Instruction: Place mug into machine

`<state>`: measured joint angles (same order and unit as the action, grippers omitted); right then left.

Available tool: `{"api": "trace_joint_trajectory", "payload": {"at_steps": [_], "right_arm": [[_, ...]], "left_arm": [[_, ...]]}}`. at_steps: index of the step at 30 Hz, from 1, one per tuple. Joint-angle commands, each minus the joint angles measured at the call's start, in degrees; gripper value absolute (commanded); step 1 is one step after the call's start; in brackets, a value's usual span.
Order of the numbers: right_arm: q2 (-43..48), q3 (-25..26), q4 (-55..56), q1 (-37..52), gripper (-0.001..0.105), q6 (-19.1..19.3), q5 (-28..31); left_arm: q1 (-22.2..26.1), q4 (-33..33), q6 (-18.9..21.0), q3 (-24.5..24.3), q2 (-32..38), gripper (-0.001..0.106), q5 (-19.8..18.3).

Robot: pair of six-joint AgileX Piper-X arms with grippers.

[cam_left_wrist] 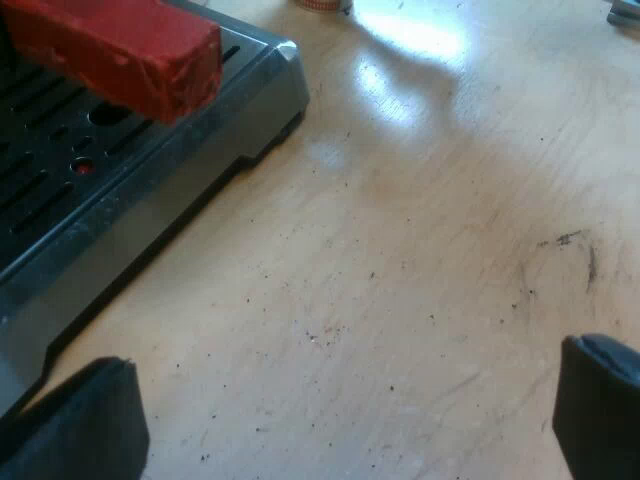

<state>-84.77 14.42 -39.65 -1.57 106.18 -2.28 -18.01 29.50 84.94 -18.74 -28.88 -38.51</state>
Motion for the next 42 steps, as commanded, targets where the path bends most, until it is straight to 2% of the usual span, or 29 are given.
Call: {"api": "trace_joint_trajectory", "payload": {"at_steps": [1, 5, 6, 7, 9, 10, 11, 19, 22, 25, 31, 37, 42], "right_arm": [[0.14, 0.45, -0.30, 0.24, 0.067, 0.71, -0.10], [0.14, 0.45, -0.30, 0.24, 0.042, 0.94, 0.55], [0.14, 0.45, -0.30, 0.24, 0.033, 1.91, 0.77], [0.14, 0.45, -0.30, 0.24, 0.030, 2.31, 0.77], [0.14, 0.45, -0.30, 0.24, 0.010, 4.03, 0.76], [0.14, 0.45, -0.41, 0.24, 0.007, 4.23, 0.76], [0.14, 0.45, -0.41, 0.24, 0.000, 4.81, 0.76], [2.13, 0.10, -0.13, 0.03, 0.000, 6.82, 0.90], [5.83, 0.13, 1.43, 0.04, 0.000, 6.82, 1.12], [10.58, 0.13, 4.38, 0.04, 0.000, 7.28, 1.67], [22.15, 0.13, 16.25, 0.04, 0.000, 8.22, 1.66], [35.80, 0.13, 28.77, 0.04, 0.000, 8.20, -4.74], [46.07, 0.13, 39.65, 0.04, 0.000, 8.20, -7.69]], "left_arm": [[-0.27, -0.67, 0.70, -0.07, 0.09, 0.083, 0.17], [-0.27, -0.67, 0.54, -0.07, 0.09, 0.083, 0.17], [-0.27, -0.67, 0.55, -0.07, 0.09, 0.083, 0.17], [-0.27, -0.67, 0.55, -0.07, 0.09, 0.083, 0.17], [-0.27, -0.67, 0.55, -0.07, 0.09, 0.083, 0.17], [-0.27, -0.67, 0.55, -0.07, 0.09, 0.083, 0.17], [-0.27, -0.67, 0.55, -0.07, 0.09, 0.083, 0.17], [-0.27, -0.67, 0.55, -0.07, 0.09, 0.083, 0.17], [-0.27, -0.67, 0.41, -0.07, 0.09, 0.083, 0.17], [-0.27, -0.67, -1.49, -0.07, 0.09, 0.083, 0.17], [-0.27, -0.67, -3.00, -0.07, 0.09, 0.083, 0.17], [-0.27, -1.18, -3.00, -0.07, 0.09, 0.083, 0.17], [-0.27, -2.69, -3.00, -0.07, 0.09, 0.083, 0.17]]}}
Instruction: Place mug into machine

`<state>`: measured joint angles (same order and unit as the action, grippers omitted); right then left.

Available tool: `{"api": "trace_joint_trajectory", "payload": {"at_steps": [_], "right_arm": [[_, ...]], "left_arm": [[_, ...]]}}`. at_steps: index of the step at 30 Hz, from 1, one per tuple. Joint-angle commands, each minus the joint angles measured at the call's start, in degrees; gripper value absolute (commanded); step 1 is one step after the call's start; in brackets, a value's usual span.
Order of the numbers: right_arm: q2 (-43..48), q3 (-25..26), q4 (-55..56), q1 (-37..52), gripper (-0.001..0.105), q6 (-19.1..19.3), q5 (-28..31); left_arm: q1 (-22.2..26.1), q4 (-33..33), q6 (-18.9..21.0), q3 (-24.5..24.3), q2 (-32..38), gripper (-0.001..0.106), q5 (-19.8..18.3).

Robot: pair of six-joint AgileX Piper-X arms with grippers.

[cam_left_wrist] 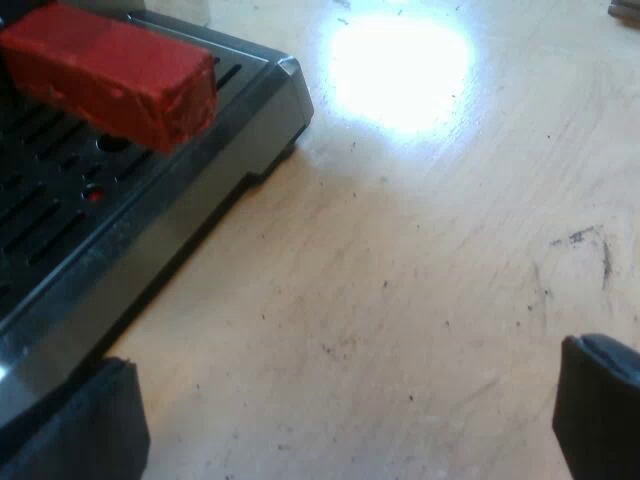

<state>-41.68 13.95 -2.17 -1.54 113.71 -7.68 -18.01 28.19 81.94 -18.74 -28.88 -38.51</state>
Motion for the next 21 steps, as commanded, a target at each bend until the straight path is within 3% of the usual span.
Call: {"api": "trace_joint_trajectory", "payload": {"at_steps": [1, 8, 14, 18, 20, 21], "right_arm": [[6.77, 0.59, 5.64, 0.01, 0.000, 0.67, -3.12], [18.85, 2.44, 21.27, -2.84, 0.000, 0.79, -9.53], [20.27, 3.34, 22.99, -12.42, 0.000, 0.61, -11.26], [18.38, 3.34, 19.96, -20.63, 0.000, 0.15, -6.60], [16.13, 3.34, 16.16, -25.93, 0.000, -2.49, 0.41], [15.62, 3.34, 15.49, -26.82, 0.000, -2.93, 1.21]], "left_arm": [[-0.27, -1.65, 0.00, -0.07, 0.09, 0.083, 0.17], [-0.27, -4.64, 0.00, 0.68, 0.09, 0.083, 3.60], [-0.27, -10.16, 0.00, 3.21, 0.09, 0.083, 4.10], [-0.27, -13.55, 0.28, 4.76, 0.09, 0.083, 7.11], [-0.27, -16.40, 0.88, 5.72, 0.09, 0.083, 7.29], [-0.27, -16.89, 1.18, 5.91, 0.09, 0.083, 7.29]]}}
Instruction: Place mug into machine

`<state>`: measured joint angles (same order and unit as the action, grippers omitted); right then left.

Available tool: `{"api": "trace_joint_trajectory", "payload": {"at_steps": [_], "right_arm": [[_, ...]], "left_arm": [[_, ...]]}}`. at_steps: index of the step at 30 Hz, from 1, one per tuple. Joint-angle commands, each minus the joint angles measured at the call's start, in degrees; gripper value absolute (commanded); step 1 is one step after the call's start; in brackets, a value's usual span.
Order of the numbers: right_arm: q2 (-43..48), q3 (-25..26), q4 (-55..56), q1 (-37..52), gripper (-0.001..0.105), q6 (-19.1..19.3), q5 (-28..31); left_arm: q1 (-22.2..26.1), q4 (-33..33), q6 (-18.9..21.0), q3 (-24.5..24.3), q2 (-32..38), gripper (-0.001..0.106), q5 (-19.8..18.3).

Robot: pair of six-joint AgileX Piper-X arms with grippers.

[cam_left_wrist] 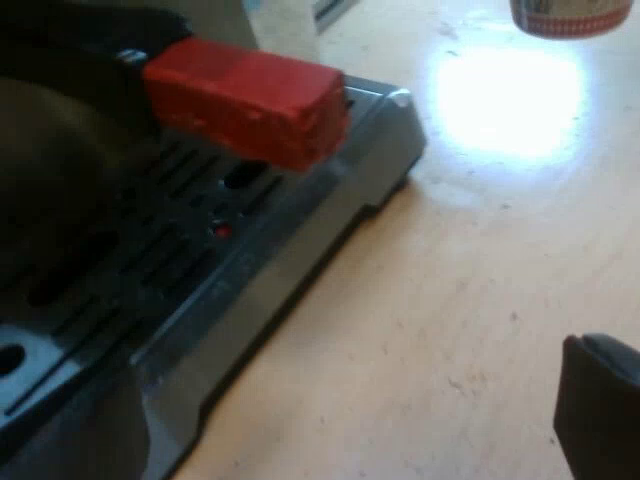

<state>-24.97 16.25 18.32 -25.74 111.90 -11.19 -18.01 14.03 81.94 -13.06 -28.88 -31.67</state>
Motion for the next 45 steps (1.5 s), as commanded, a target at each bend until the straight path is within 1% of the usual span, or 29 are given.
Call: {"api": "trace_joint_trajectory", "payload": {"at_steps": [1, 2, 4, 6, 7, 10, 11, 14, 16, 20, 23, 28, 34, 40, 45], "right_arm": [[-2.74, 1.05, -5.89, -5.08, 0.000, -1.17, 6.61], [-4.80, 1.05, -6.69, -7.22, 0.000, -1.18, 8.08], [-8.03, 1.05, -9.32, -9.81, 0.000, -2.29, 9.57], [-11.33, 1.05, -13.40, -11.38, 0.000, -3.08, 10.19], [-14.36, 1.05, -17.47, -12.12, 0.000, -4.08, 10.68], [-19.76, 1.05, -24.42, -12.46, 0.000, -5.82, 11.19], [-22.71, 1.05, -28.32, -12.45, 0.000, -6.60, 11.19], [-27.41, 1.05, -34.11, -12.45, 0.000, -6.78, 11.19], [-32.22, 1.05, -39.62, -12.45, 0.000, -8.81, 11.19], [-38.96, 1.27, -46.46, -12.48, 0.000, -9.35, 11.19], [-41.48, 2.15, -47.26, -12.48, 0.000, -9.33, 11.19], [-49.55, 7.82, -48.50, -12.48, 0.000, -9.33, 11.19], [-56.54, 11.57, -52.19, -12.63, 0.000, -9.33, 11.19], [-60.95, 15.04, -52.45, -12.61, 0.000, -9.33, 11.19], [-62.64, 16.69, -52.45, -12.61, 0.000, -9.33, 11.19]], "left_arm": [[-0.27, -3.29, 3.18, 0.60, 0.09, 0.083, 0.93], [-0.27, -3.31, 4.65, 0.78, 0.09, 0.083, 1.23], [-0.27, -3.26, 6.12, 0.76, 0.09, 0.083, 1.51], [-0.27, -3.72, 6.14, 0.76, 0.09, 0.083, 1.50], [-0.27, -4.04, 6.14, 0.76, 0.09, 0.083, 1.50], [-0.27, -4.19, 6.14, 0.76, 0.09, 0.083, 1.50], [-0.27, -4.19, 6.14, 0.76, 0.09, 0.083, 1.50], [-0.27, -4.19, 6.14, 0.76, 0.09, 0.083, 1.50], [-0.27, -4.19, 6.14, 0.76, 0.09, 0.083, 1.50], [-0.27, -4.19, 6.14, 0.76, 0.09, 0.083, 1.50], [-0.27, -4.19, 6.14, 0.76, 0.09, 0.083, 1.50], [-0.27, -4.19, 6.14, 0.76, 0.09, 0.083, 1.50], [-0.27, -4.19, 6.14, 0.76, 0.09, 0.083, 1.50], [-0.27, -4.19, 6.14, 0.76, 0.09, 0.083, 1.50], [-0.27, -4.19, 6.14, 0.76, 0.09, 0.083, 1.50]]}}
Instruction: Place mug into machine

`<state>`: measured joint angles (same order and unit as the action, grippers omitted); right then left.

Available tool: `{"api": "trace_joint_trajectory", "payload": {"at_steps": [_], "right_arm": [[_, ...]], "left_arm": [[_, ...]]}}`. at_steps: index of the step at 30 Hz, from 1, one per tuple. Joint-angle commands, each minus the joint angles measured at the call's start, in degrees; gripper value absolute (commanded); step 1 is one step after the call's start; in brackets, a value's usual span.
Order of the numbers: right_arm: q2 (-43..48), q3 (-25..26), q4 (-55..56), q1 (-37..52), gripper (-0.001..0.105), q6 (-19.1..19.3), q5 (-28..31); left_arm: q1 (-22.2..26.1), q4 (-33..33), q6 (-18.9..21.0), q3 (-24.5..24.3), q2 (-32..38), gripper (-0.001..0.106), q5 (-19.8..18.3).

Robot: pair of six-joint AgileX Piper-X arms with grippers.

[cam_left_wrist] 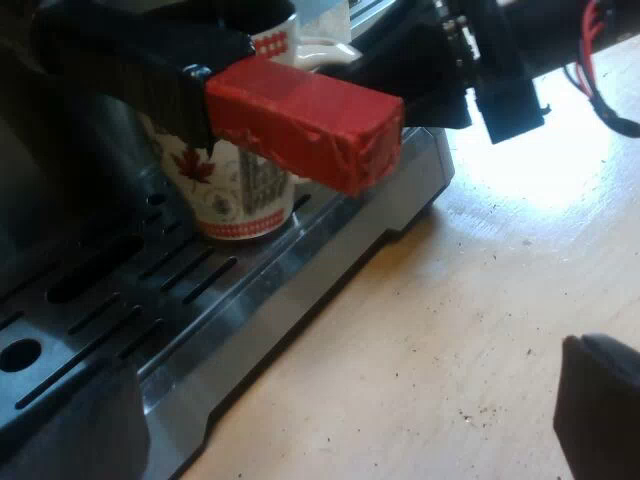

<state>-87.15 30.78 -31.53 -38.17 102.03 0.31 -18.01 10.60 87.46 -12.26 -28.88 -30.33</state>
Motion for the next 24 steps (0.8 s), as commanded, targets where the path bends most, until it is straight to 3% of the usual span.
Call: {"api": "trace_joint_trajectory", "payload": {"at_steps": [1, 9, 11, 13, 16, 24], "right_arm": [[-0.47, 2.25, -2.59, -0.18, 0.000, 0.54, -0.31], [-0.48, 2.31, -2.45, -2.25, 0.002, 0.64, 0.13], [-0.48, 2.31, -2.45, -2.90, 0.009, 0.64, 1.06], [-0.48, 2.31, -2.45, -3.45, 0.028, 0.64, 1.50], [-0.48, 2.31, -2.45, -3.44, 0.044, 0.64, 2.27], [-0.48, 2.31, -2.57, -3.88, 0.045, -1.19, 4.56]], "left_arm": [[-0.27, -0.76, 0.62, -0.04, 0.09, 0.083, 0.17], [-0.27, -0.76, 0.62, -0.04, 0.09, 0.083, 0.17], [-0.27, -0.76, 0.62, -0.04, 0.09, 0.083, 0.17], [-0.27, -0.76, 0.62, -0.04, 0.09, 0.083, 0.17], [-0.27, -0.76, 0.62, -0.04, 0.09, 0.083, 0.17], [-0.27, -0.76, 0.62, -0.04, 0.09, 0.083, 0.17]]}}
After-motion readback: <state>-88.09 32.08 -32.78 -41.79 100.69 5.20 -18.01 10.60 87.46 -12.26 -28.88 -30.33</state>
